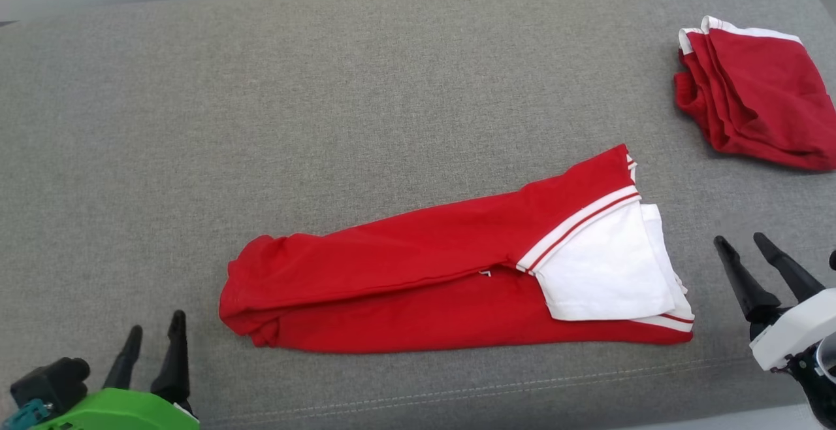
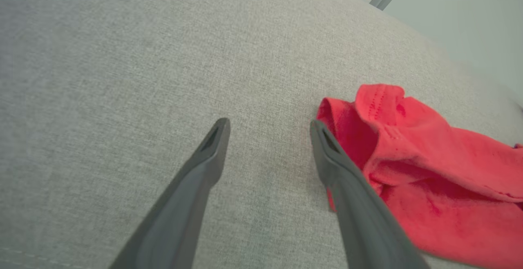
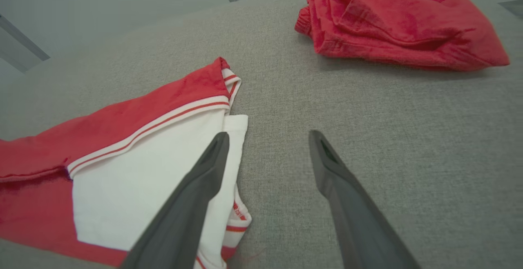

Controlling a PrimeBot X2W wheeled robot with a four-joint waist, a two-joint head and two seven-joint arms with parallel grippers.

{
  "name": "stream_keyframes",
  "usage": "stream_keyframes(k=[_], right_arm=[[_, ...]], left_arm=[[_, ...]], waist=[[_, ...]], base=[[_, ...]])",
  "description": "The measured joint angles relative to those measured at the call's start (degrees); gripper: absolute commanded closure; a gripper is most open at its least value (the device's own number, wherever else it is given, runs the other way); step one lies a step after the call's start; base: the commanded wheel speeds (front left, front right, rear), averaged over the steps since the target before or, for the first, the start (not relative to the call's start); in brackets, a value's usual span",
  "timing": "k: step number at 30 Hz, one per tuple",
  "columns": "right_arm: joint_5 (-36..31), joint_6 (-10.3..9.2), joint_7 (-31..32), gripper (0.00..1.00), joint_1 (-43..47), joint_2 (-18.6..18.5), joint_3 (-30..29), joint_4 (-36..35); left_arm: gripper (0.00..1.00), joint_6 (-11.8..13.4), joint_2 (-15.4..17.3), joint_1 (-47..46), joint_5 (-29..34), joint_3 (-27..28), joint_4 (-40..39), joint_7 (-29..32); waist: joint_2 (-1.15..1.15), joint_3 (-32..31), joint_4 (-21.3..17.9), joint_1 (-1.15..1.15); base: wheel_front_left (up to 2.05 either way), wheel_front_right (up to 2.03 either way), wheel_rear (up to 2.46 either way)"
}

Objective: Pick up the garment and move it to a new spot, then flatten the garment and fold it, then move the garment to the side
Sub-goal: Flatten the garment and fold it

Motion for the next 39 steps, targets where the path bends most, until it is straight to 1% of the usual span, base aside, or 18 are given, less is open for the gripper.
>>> stream_keyframes(k=[3,6,9,15,20,23,28,36,37,38,39], right_arm=[[1.6,0.00,0.0,0.00,-0.9,0.1,0.3,-0.1],[3.9,0.00,0.4,0.00,-1.4,0.6,2.3,-0.1],[6.9,0.00,2.6,0.00,-2.3,1.9,2.8,0.3],[11.1,0.00,6.7,0.00,-4.2,2.6,2.0,4.3],[11.8,0.00,9.4,0.00,-6.5,3.0,2.2,5.8],[13.0,0.00,11.8,0.00,-8.5,3.1,2.3,7.4],[13.2,0.00,15.3,0.00,-10.1,3.0,3.1,10.1],[13.2,0.00,19.1,0.00,-13.2,3.5,5.9,10.3],[13.2,0.00,19.5,0.00,-13.4,3.6,6.3,10.2],[13.2,0.00,19.7,0.12,-13.6,3.7,6.5,10.2],[13.2,0.00,20.1,0.12,-13.8,3.7,6.8,10.2]], left_arm=[[0.00,0.6,0.5,0.0,0.1,1.5,-1.1,-1.5],[0.00,0.6,0.0,-0.2,0.5,1.8,-2.9,-3.3],[0.00,0.6,-0.9,-1.2,0.9,1.5,-4.3,-4.1],[0.00,1.0,-2.3,-2.8,2.7,0.8,-6.9,-4.8],[0.00,1.0,-2.9,-2.9,3.4,0.4,-7.8,-5.3],[0.00,1.0,-3.1,-2.9,3.4,0.4,-7.8,-5.3],[0.00,1.1,-3.4,-2.9,3.6,0.3,-8.2,-5.3],[0.00,1.6,-4.0,-2.9,3.6,0.5,-8.4,-5.8],[0.00,1.6,-4.1,-2.9,3.6,0.5,-8.4,-5.8],[0.00,1.6,-4.2,-2.9,3.6,0.5,-8.5,-5.8],[0.00,1.6,-4.2,-2.9,3.6,0.5,-8.5,-5.8]], waist=[[0.00,-0.2,0.2,0.00],[0.00,-0.4,0.7,0.00],[0.00,-0.4,1.4,0.00],[0.00,0.1,3.5,0.00],[0.00,0.7,4.9,0.00],[0.00,1.2,5.9,0.00],[0.00,1.8,7.1,0.00],[0.00,2.2,8.0,0.00],[0.00,2.2,8.0,0.00],[0.00,2.2,8.0,0.00],[0.00,2.2,8.1,0.00]], base=[[0.00,0.00,0.00],[0.00,0.00,0.00],[0.00,0.00,0.00],[0.00,0.00,0.00],[0.00,0.00,0.00],[0.00,0.00,0.00],[0.00,0.00,0.00],[0.00,0.00,0.00],[0.00,0.00,0.00],[0.00,0.00,0.00],[0.00,0.00,0.00]])
